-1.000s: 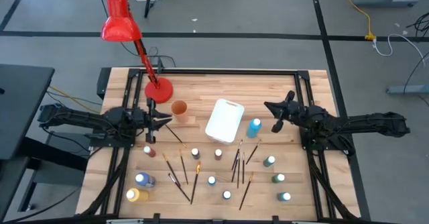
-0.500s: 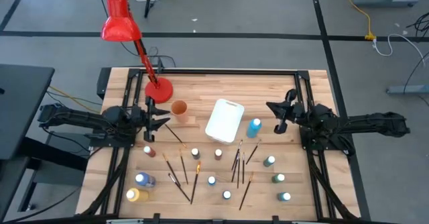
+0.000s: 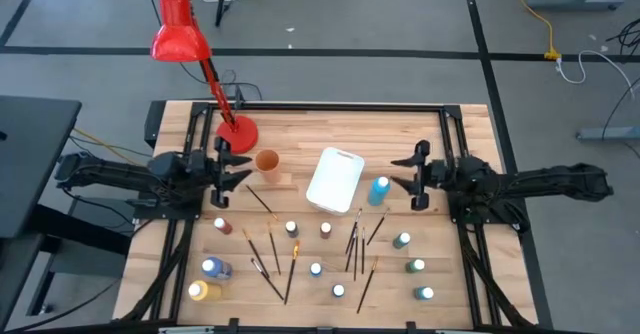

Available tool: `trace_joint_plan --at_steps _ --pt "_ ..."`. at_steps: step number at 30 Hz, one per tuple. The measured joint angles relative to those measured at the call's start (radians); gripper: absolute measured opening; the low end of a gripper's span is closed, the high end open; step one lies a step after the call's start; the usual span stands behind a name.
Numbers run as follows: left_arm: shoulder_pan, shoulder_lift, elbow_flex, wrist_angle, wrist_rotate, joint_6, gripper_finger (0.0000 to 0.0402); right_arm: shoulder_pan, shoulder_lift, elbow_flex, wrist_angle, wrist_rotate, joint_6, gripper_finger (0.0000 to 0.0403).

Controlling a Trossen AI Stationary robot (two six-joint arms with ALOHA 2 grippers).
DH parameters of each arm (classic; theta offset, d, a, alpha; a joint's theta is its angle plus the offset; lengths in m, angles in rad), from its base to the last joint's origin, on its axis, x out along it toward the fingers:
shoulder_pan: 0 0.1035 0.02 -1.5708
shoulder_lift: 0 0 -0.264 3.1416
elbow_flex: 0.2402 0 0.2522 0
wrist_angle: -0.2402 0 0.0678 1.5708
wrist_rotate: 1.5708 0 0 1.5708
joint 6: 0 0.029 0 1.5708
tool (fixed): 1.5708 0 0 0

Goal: Pick & Place Paint Supplies
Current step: Put the large light blue paint bottle into the white bin

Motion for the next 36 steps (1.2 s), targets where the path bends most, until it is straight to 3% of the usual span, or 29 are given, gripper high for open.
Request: trace_joint_plan --at_steps 5,11,21,32,36 --pt "0.000 0.032 0.000 0.001 -0.018 0.009 0.0149 0.000 0.059 0.000 -0.027 -0.063 0.051 0.0259" --pt "0.000 0.046 0.000 0.018 -0.077 0.060 0.0149 0.000 0.127 0.000 -0.018 -0.052 0.095 0.0258" --pt "0.000 0.046 0.000 0.019 -0.078 0.064 0.0149 0.000 0.207 0.000 -0.010 -0.029 0.095 0.0212" --pt "0.000 0.045 0.001 0.033 -0.080 0.064 0.0149 0.000 0.220 0.000 -0.009 -0.036 0.057 0.0114" --pt "0.000 0.045 0.001 0.033 -0.080 0.064 0.0149 0.000 0.220 0.000 -0.002 -0.033 0.035 0.0110"
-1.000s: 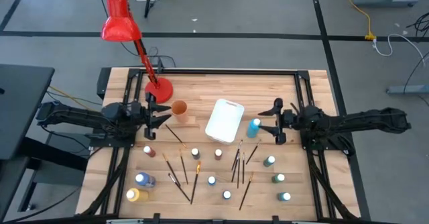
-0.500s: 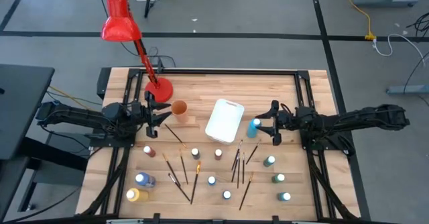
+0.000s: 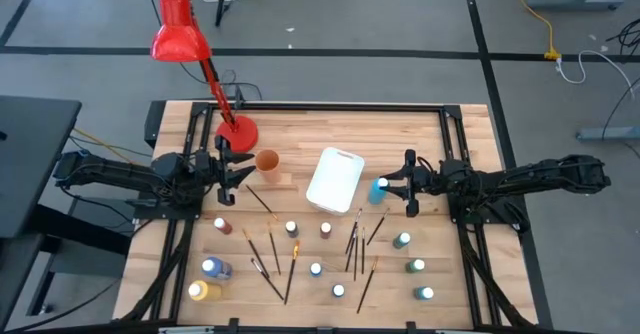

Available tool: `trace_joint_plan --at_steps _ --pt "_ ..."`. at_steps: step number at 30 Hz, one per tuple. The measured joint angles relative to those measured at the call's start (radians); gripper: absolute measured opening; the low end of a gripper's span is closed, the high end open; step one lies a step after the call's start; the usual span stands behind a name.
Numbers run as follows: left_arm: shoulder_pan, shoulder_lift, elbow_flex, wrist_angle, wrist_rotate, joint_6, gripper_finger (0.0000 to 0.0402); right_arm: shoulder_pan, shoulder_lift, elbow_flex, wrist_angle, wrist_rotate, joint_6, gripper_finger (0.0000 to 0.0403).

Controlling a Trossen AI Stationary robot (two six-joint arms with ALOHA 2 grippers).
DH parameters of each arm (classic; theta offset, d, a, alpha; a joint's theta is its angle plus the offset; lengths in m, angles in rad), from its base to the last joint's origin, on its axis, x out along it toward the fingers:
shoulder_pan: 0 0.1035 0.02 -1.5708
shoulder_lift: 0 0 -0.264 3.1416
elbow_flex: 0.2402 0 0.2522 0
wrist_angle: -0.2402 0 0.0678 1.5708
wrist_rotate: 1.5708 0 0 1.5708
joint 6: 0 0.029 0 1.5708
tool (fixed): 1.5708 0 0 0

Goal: Pick & Place Paint Supplies
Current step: Put the large light blue paint bottle into the white bin

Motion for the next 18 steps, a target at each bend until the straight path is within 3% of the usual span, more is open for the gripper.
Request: trace_joint_plan --at_steps 6,13,18 --pt "0.000 0.000 0.000 -0.001 0.000 0.000 0.0149 0.000 0.000 -0.001 0.122 -0.003 -0.018 0.0119" --pt "0.000 0.000 0.000 -0.003 0.000 0.000 0.0149 0.000 0.000 -0.001 0.277 -0.110 -0.111 0.0112" --pt "0.000 0.000 0.000 -0.001 -0.005 0.000 0.0149 -0.001 0.000 0.000 0.362 -0.091 -0.158 0.0112"
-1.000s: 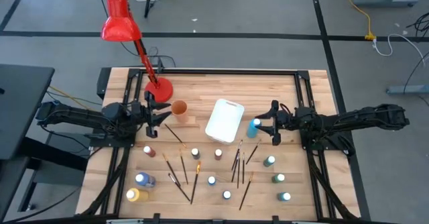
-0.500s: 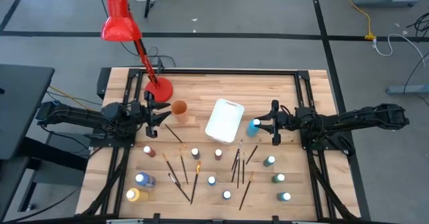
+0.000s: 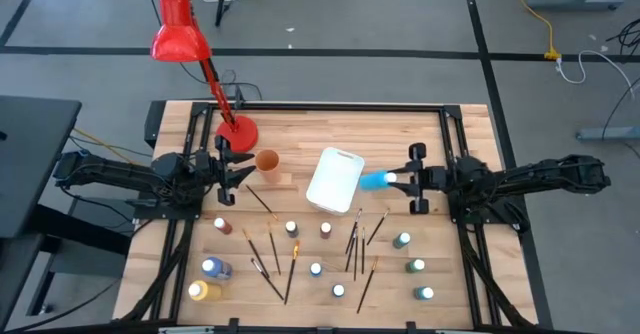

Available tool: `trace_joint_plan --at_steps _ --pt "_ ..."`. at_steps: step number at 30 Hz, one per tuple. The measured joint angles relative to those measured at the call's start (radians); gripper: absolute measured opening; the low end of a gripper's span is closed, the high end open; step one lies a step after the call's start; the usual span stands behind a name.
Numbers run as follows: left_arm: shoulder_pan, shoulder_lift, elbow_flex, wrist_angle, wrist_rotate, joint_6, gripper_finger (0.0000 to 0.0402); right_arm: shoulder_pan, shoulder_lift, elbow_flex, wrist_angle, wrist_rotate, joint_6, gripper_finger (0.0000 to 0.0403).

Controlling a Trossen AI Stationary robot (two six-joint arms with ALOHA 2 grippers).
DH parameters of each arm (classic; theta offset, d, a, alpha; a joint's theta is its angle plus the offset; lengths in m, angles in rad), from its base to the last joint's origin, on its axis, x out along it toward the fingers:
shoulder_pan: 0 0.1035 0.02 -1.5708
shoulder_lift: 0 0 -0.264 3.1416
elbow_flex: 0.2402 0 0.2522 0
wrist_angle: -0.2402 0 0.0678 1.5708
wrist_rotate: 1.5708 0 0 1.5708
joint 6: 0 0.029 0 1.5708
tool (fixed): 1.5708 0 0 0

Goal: Pick & Place Paint Supplies
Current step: Put the large light blue paint bottle into the white bin

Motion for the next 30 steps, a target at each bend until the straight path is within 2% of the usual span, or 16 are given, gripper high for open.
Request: trace_joint_plan --at_steps 5,12,20,25,30 --pt "0.000 0.000 0.000 0.003 -0.086 0.038 0.0149 0.000 0.005 0.068 -0.033 0.064 -0.052 0.0112" --pt "0.000 0.000 0.000 0.008 -0.193 0.102 0.0149 -0.015 0.099 0.275 -0.289 0.064 -0.082 0.0113" --pt "0.000 0.000 0.000 0.007 -0.195 0.105 0.0149 -0.048 0.321 0.414 -0.305 0.080 -0.040 0.0113" --pt "0.000 0.000 0.000 0.007 -0.193 0.105 0.0149 -0.075 0.451 0.495 -0.305 0.187 0.019 0.0113" --pt "0.000 0.000 0.000 0.006 -0.192 0.105 0.0149 -0.096 0.557 0.558 -0.298 0.178 0.075 0.0113"
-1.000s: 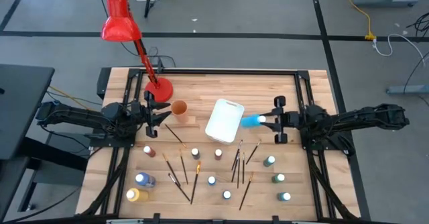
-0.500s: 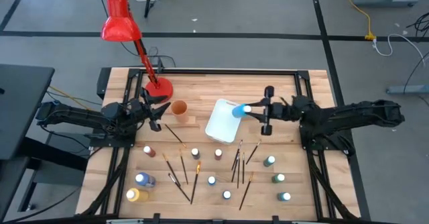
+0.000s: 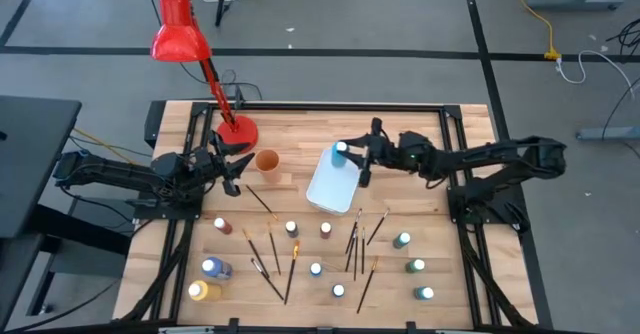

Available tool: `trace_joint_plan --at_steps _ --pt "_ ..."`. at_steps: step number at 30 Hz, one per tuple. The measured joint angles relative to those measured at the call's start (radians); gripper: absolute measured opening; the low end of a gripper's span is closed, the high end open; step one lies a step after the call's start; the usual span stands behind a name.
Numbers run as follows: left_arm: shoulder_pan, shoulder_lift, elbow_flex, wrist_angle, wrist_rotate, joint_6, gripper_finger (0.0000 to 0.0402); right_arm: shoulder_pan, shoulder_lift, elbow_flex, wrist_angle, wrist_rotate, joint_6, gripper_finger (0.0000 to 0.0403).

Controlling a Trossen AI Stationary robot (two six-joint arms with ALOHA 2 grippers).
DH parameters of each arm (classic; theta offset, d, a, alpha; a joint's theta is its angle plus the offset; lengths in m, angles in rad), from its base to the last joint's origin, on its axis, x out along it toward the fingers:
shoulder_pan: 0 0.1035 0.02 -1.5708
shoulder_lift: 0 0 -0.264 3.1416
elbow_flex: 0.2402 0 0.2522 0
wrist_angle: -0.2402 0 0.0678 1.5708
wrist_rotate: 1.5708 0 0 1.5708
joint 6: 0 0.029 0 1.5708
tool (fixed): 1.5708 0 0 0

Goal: Pick & Place Paint Supplies
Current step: Put the large light blue paint bottle into the white bin

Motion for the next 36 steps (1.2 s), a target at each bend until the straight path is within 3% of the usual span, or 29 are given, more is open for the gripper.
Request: trace_joint_plan --at_steps 9,19,28,36 --pt "0.000 0.000 0.000 -0.017 0.000 -0.014 0.0149 -0.007 0.159 0.040 0.110 0.080 0.059 0.0113" --pt "0.000 0.000 0.000 -0.016 0.000 -0.019 0.0149 -0.007 0.243 0.040 0.126 0.202 0.106 0.0113" --pt "0.000 0.000 0.000 -0.016 -0.002 -0.039 0.0149 -0.007 0.309 0.040 0.184 0.235 0.102 0.0114" --pt "0.000 0.000 0.000 -0.031 -0.003 -0.039 0.0149 -0.007 0.309 0.040 0.196 0.263 0.099 0.0153"
